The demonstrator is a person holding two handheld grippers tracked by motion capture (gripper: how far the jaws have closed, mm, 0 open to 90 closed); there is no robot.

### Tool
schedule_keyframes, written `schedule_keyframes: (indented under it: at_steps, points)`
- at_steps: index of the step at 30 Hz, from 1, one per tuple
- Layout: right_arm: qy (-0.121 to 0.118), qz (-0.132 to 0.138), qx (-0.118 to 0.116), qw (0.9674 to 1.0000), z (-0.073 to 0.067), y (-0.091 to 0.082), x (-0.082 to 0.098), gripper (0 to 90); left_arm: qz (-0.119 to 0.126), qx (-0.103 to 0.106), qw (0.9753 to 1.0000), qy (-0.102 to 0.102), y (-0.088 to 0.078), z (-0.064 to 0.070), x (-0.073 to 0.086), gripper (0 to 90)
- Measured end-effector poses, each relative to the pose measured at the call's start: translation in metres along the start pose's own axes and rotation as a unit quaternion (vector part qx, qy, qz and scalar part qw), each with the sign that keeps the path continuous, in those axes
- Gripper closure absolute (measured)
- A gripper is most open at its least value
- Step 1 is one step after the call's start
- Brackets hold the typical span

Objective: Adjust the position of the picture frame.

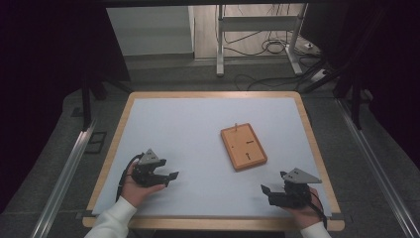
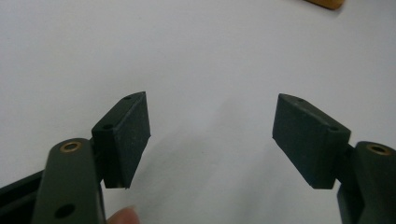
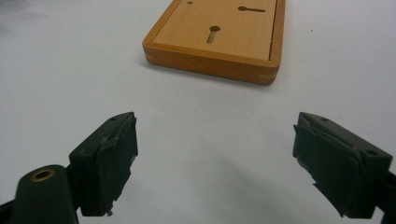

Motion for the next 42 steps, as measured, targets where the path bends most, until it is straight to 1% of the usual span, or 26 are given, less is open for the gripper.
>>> schedule_keyframes:
  at_steps: [2, 4, 7, 11, 17, 18, 23, 29, 34, 39, 42]
  points:
    - [-0.001, 0.000, -0.002, 1.0000, 0.000, 0.000, 0.000, 14.5, 0.001, -0.001, 1.0000, -0.001, 0.000, 0.000, -0.001, 27.0]
    - [-0.010, -0.004, -0.006, 0.9999, -0.003, 0.001, 0.001, 14.6, 0.003, -0.003, 1.0000, 0.002, 0.001, 0.003, -0.004, 26.8]
    - [-0.015, -0.007, -0.008, 0.9998, -0.006, 0.002, 0.003, 14.6, 0.004, -0.003, 1.0000, 0.006, 0.002, 0.006, -0.006, 26.6]
    - [-0.029, -0.011, -0.004, 0.9995, -0.007, 0.003, 0.004, 14.8, 0.006, 0.003, 0.9999, 0.008, 0.002, 0.008, -0.008, 26.5]
    - [-0.024, -0.013, -0.003, 0.9996, -0.006, 0.006, 0.004, 14.9, 0.000, 0.010, 0.9998, 0.014, 0.005, 0.011, -0.008, 26.5]
    - [-0.021, -0.016, -0.001, 0.9996, -0.007, 0.006, 0.004, 15.0, -0.002, 0.013, 0.9998, 0.018, 0.005, 0.013, -0.007, 26.5]
    - [-0.019, -0.020, 0.003, 0.9996, -0.009, 0.007, 0.004, 15.3, -0.005, 0.017, 0.9996, 0.022, 0.005, 0.015, -0.007, 26.5]
    - [-0.012, -0.032, 0.014, 0.9993, -0.006, 0.007, 0.005, 15.5, -0.011, 0.020, 0.9993, 0.030, 0.011, 0.015, -0.014, 26.6]
    - [-0.011, -0.038, 0.016, 0.9991, -0.005, 0.007, 0.006, 15.5, -0.012, 0.025, 0.9990, 0.036, 0.016, 0.016, -0.020, 26.6]
    - [-0.015, -0.037, 0.017, 0.9990, -0.007, 0.006, 0.005, 15.5, -0.010, 0.029, 0.9990, 0.032, 0.018, 0.017, -0.025, 26.6]
    - [-0.016, -0.038, 0.018, 0.9990, -0.006, 0.006, 0.006, 15.5, -0.006, 0.030, 0.9991, 0.030, 0.023, 0.017, -0.034, 26.7]
Point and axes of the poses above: each handheld gripper's, and its own axes: y roughly forward along the jaws, x roughly out of its underside, z roughly to its right, the point moved 5 cm from there along y, roughly forward along the jaws, and after that the axes turned 3 degrees about z, right-handed, at the moved point
